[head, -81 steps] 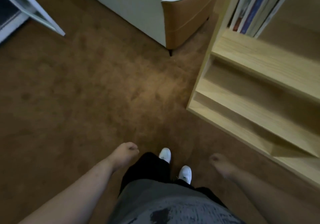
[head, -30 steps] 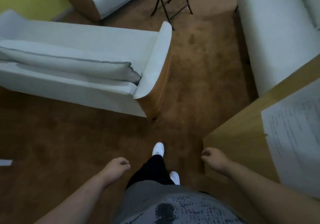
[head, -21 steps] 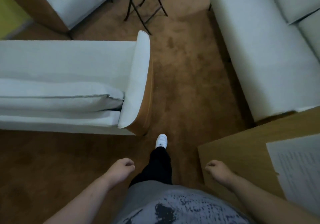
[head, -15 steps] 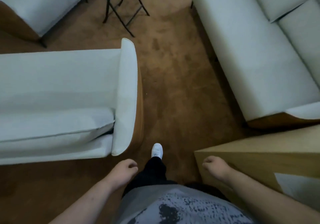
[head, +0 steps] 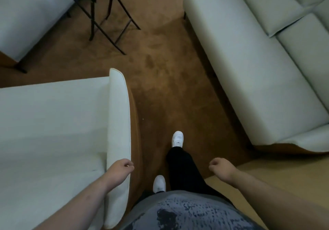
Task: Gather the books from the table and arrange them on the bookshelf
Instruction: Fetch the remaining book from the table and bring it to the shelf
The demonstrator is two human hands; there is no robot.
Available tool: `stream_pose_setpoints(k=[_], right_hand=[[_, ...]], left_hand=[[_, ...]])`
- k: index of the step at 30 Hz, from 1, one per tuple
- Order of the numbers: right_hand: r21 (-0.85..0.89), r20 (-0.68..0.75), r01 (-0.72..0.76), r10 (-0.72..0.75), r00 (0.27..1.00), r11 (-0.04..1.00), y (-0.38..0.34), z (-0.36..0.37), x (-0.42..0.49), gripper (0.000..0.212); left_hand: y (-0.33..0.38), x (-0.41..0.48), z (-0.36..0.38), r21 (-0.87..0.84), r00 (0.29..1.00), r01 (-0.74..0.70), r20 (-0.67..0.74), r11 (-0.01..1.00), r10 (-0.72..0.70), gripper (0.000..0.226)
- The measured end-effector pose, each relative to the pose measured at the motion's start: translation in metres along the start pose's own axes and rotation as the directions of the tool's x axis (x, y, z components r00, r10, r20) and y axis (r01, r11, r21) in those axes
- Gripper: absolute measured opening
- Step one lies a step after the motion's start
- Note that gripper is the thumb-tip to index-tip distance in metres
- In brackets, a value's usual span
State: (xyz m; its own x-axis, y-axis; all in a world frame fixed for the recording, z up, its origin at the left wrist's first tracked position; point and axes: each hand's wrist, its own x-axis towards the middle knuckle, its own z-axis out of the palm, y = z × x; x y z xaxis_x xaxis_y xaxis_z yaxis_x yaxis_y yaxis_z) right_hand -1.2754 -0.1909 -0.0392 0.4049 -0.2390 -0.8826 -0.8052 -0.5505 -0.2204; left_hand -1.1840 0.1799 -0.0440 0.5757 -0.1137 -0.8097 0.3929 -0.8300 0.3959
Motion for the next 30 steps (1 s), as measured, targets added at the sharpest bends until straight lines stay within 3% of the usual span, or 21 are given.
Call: stream_pose_setpoints(k=[8, 14, 21, 26, 30], right_hand=[[-0.018, 0.031, 0.0, 0.001, 1.0, 1.0, -0.074, -0.108, 0.075, 0.029], [-0.051, -0.018, 0.014, -0.015, 1.0, 0.999, -0.138, -0.197, 0.126, 0.029], [-0.015, -0.023, 0.051, -0.051, 0.998, 0.999, -0.232, -0.242, 0.175, 0.01], [-0.176, 0.066, -0.03, 0.042, 0.997, 0.984, -0.292, -0.279, 0.217, 0.035], [-0.246, 0.064, -0.07, 0.088, 0.994, 0.967, -0.354, -0.337, 0.246, 0.041]], left_hand=[[0.093, 0.075, -0.072, 0.033, 0.996, 0.088, -0.021, 0.996, -0.087, 0.016], [0.172, 0.126, -0.127, -0.098, 0.995, 0.029, -0.093, 0.995, -0.038, 0.014], [0.208, 0.191, -0.188, -0.176, 0.992, 0.068, -0.091, 0.982, -0.085, 0.013], [0.213, 0.248, -0.239, -0.134, 0.986, 0.167, 0.002, 0.977, -0.169, 0.012], [0.234, 0.293, -0.3, -0.078, 0.979, 0.196, 0.072, 0.978, -0.19, 0.011]])
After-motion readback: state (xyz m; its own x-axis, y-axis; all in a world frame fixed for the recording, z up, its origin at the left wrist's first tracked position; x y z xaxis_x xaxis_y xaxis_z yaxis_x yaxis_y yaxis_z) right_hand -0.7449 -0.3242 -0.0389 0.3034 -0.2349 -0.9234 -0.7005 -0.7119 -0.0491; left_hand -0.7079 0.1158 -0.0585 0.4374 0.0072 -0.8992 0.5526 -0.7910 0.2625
